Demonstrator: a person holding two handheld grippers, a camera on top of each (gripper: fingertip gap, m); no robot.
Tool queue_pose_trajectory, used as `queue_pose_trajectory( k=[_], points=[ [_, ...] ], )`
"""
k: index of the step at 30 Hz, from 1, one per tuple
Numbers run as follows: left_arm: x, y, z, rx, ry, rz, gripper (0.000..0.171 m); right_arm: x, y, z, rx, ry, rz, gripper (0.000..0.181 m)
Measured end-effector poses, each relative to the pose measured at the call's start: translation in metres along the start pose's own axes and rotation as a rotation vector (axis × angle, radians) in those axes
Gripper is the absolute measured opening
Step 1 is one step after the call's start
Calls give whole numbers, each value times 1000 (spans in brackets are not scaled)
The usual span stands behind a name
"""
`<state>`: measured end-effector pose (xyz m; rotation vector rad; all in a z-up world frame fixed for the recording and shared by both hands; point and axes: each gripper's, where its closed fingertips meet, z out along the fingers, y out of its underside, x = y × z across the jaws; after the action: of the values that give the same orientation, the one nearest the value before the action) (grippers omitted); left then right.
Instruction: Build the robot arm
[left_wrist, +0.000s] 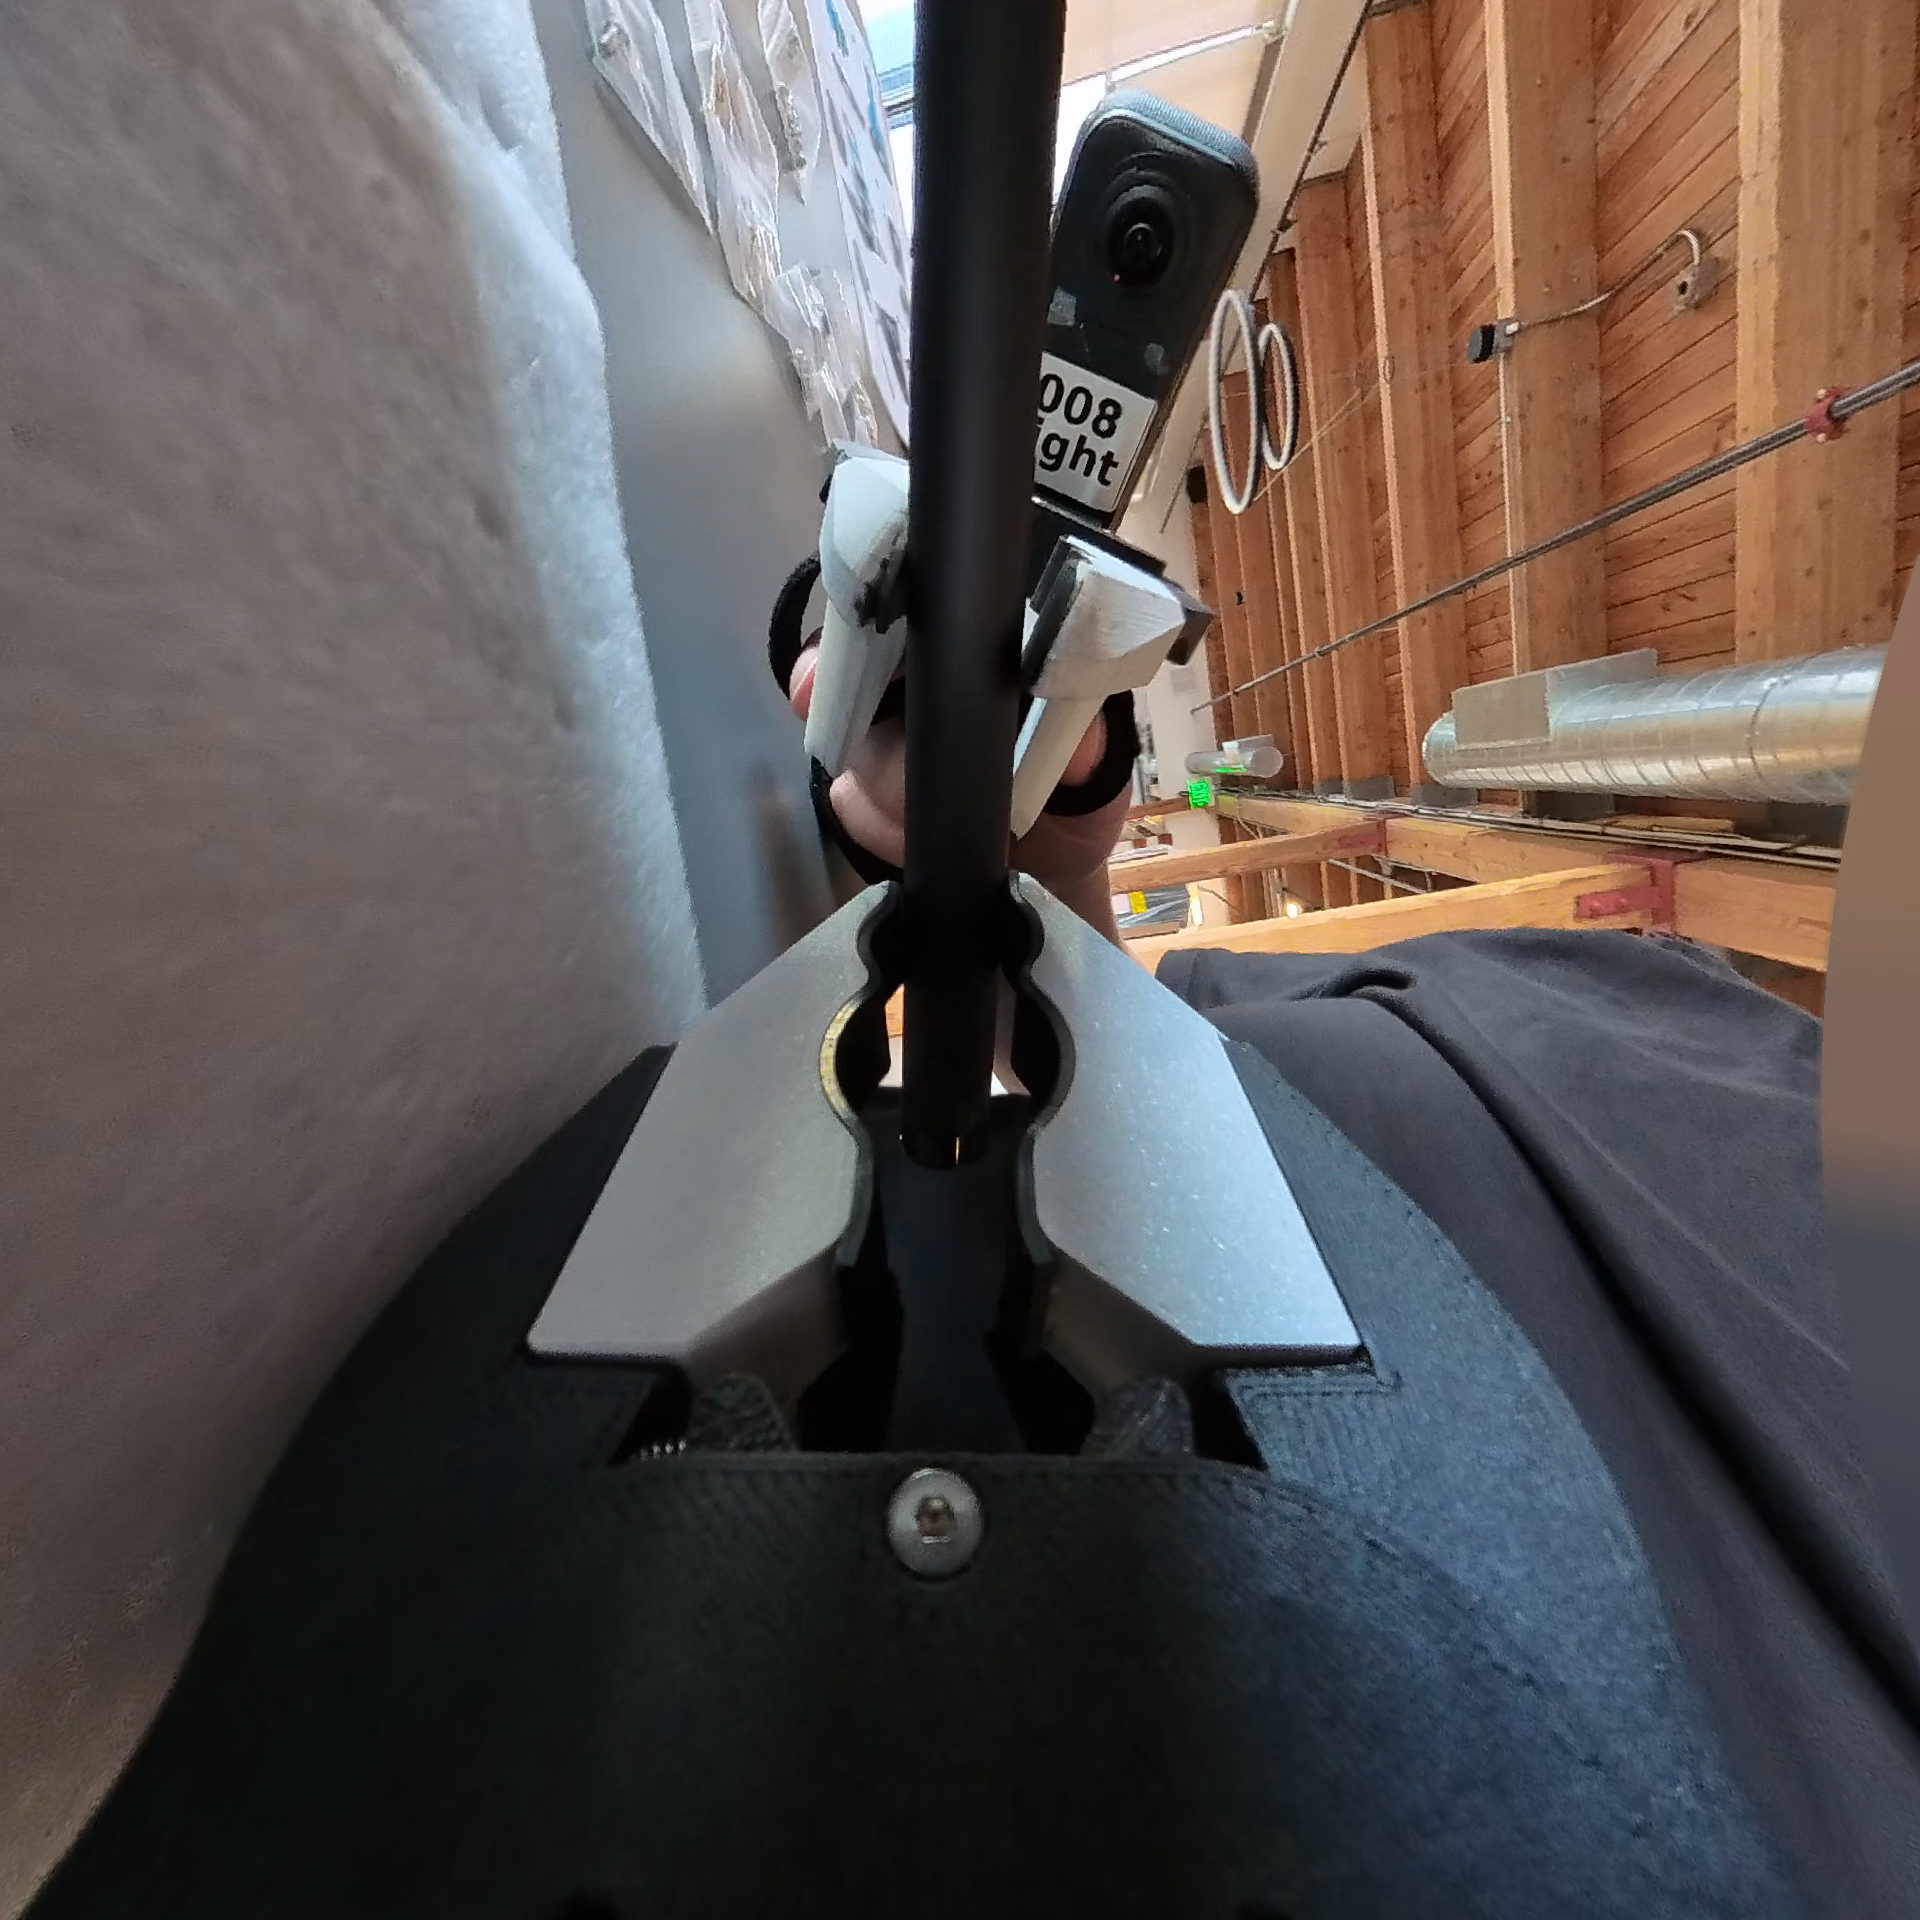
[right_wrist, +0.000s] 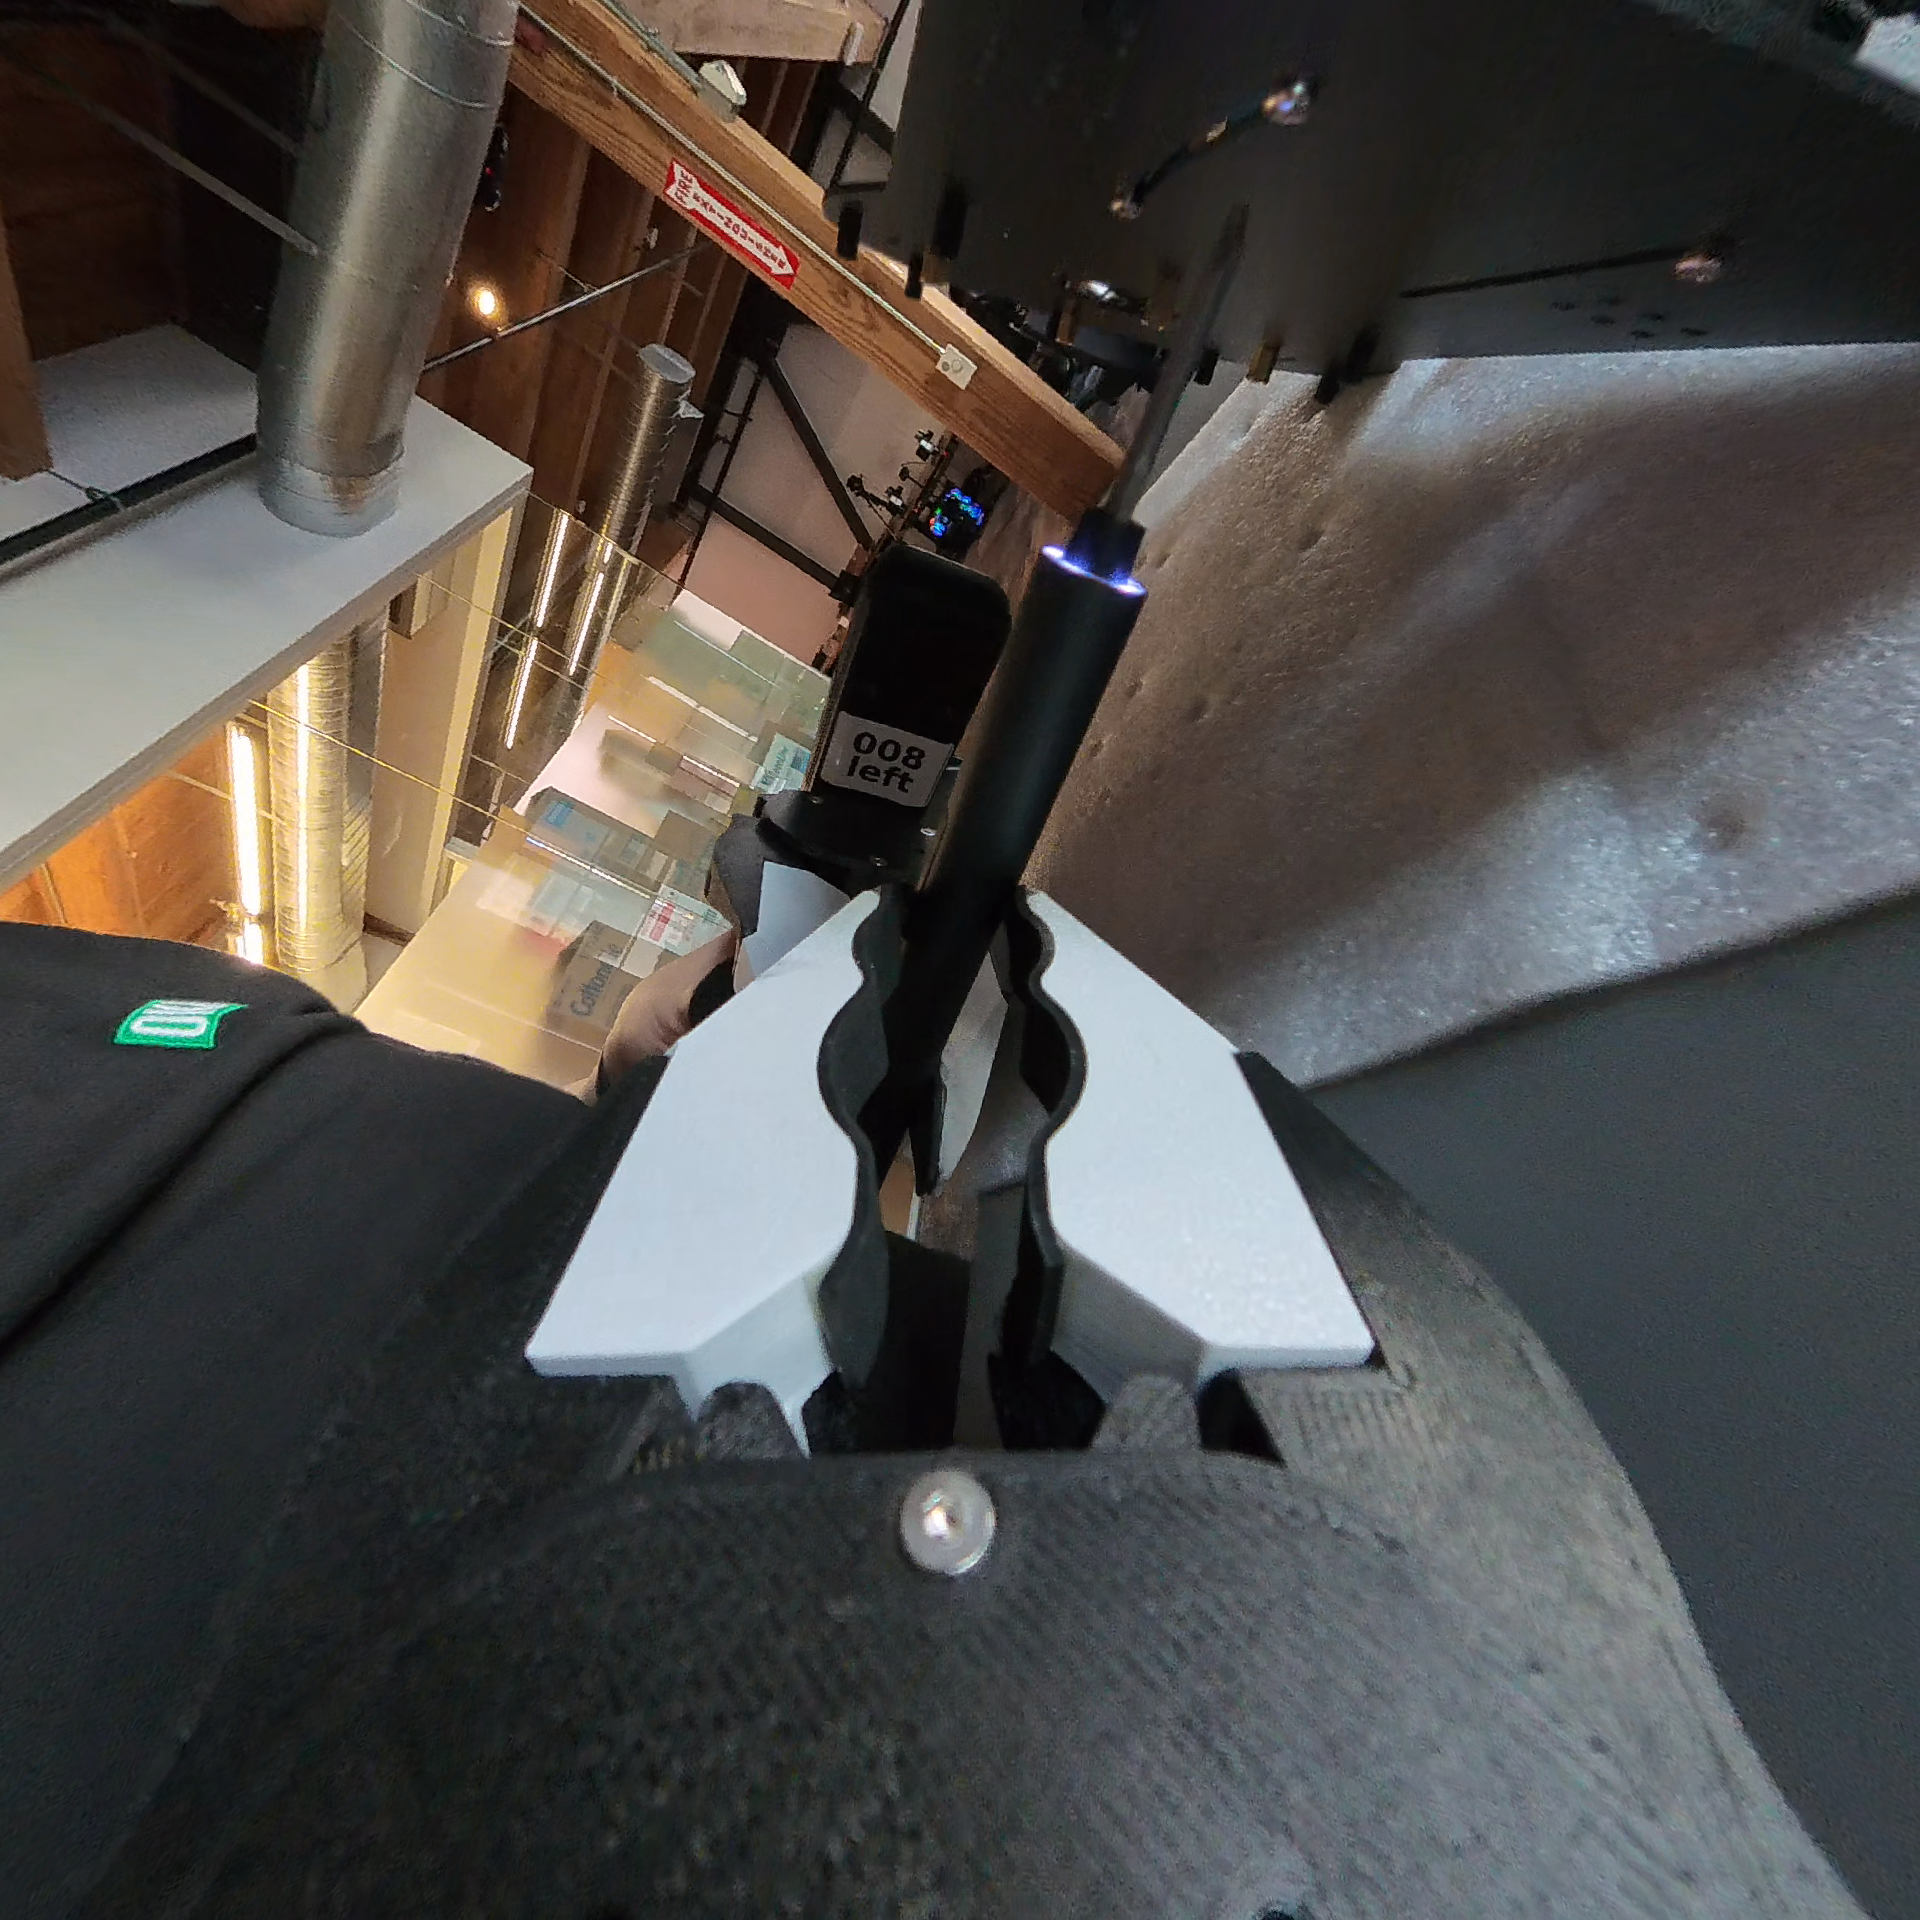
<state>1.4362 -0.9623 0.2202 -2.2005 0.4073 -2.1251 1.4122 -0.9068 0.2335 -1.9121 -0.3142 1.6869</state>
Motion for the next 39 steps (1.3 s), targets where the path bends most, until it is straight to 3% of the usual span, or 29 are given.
queue_pose_trajectory(
  k=[28, 39],
  points=[
    [0, -8, 5, 31, 0, 5, 16, 3, -7, -4, 25, 3, -28, 19],
    [1, -7, 13, 27, -18, 6, 16, 3, -8, -8, 45, -31, 40, 18]
  ],
)
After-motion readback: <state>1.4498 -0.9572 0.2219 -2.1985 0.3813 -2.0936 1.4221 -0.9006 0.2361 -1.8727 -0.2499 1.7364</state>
